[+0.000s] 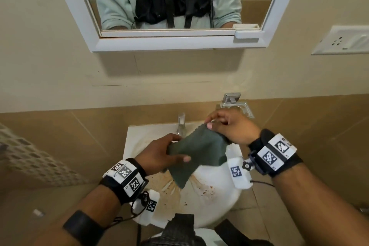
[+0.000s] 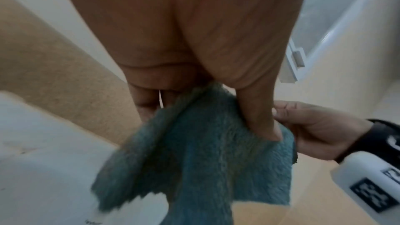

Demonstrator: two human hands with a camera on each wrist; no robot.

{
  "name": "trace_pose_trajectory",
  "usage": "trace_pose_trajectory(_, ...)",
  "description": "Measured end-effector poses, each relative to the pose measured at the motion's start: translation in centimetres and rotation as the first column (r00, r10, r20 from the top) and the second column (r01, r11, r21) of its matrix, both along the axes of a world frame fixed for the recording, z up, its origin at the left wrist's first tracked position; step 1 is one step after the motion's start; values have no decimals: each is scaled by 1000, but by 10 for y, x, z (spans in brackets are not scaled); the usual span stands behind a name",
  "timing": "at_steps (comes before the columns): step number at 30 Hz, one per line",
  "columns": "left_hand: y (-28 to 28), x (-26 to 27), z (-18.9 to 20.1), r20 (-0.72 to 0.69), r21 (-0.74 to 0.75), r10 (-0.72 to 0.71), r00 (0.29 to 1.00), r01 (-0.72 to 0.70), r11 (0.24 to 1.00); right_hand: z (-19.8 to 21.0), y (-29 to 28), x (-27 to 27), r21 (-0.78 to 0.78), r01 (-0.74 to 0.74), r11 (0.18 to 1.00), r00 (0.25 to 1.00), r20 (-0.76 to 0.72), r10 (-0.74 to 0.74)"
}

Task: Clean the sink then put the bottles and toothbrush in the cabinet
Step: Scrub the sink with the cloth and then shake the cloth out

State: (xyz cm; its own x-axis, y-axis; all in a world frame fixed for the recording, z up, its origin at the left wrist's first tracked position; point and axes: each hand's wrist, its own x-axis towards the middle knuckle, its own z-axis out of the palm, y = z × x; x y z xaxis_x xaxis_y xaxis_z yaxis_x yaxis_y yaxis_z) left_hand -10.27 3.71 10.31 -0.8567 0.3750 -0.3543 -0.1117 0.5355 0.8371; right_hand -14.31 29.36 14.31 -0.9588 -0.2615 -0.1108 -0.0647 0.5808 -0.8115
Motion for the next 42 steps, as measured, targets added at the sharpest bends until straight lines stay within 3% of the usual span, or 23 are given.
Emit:
trace_pose_trajectory(3,11,2,12,-1,-60,-55,999,54,997,24,11,-10,54,-154,987,986,79,150)
trace_pose_trajectory(5,18,2,19,40,43,-52,998,50,998,26,16,-20,41,-155,987,985,78,152)
trace_pose_trajectory(8,31,4,25,202,353,-8,979,-65,933,2,17,-33,56,-11,998,1000,7,11)
trace_pose_trajectory(11,43,5,26,313,509,108,943,-263,819,-33,30,-26,52,179,982,984,6,-180)
trace_pose_trajectory(14,48,4,22,345,548,209,915,-377,746,-58,42,4,-95,330,939,922,247,-299)
trace_pose_trajectory(17,53,3,18,351,579,225,909,-399,711,-70,31,29,-279,302,912,771,633,-62)
trace_pose_trajectory(19,55,2,12,346,594,220,912,-395,701,-74,16,32,-438,311,844,724,684,89)
trace_pose_trajectory(22,54,4,5,333,578,221,917,-384,720,-69,1,26,-575,399,714,811,585,19)
trace_pose_trajectory(25,45,6,-1,246,502,290,925,-378,778,-61,1,23,-623,355,697,886,462,-39)
trace_pose_trajectory(27,36,7,-9,159,425,372,915,-403,810,-61,4,23,-630,267,729,933,358,-32)
trace_pose_trajectory(30,25,5,-18,15,306,474,881,-455,836,-61,7,24,-522,112,846,987,157,-34)
trace_pose_trajectory(34,26,8,-22,-126,159,212,969,-192,969,-63,7,24,-415,-38,909,999,-3,40)
trace_pose_trajectory(36,35,9,-26,-168,89,152,974,-138,986,-69,10,25,-218,-13,976,997,-82,-5)
trace_pose_trajectory(38,41,7,-30,-292,-34,117,949,-132,991,-77,16,27,-86,108,990,992,-56,-113)
trace_pose_trajectory(39,46,5,-33,-318,-33,97,943,-113,993,-81,21,29,-134,182,974,983,26,-180)
trace_pose_trajectory(40,50,5,-34,-315,3,88,945,-91,996,-84,23,32,-242,238,941,968,141,-209)
trace_pose_trajectory(42,61,5,-35,-229,115,98,968,-73,991,-98,30,35,-525,382,761,889,432,-149)
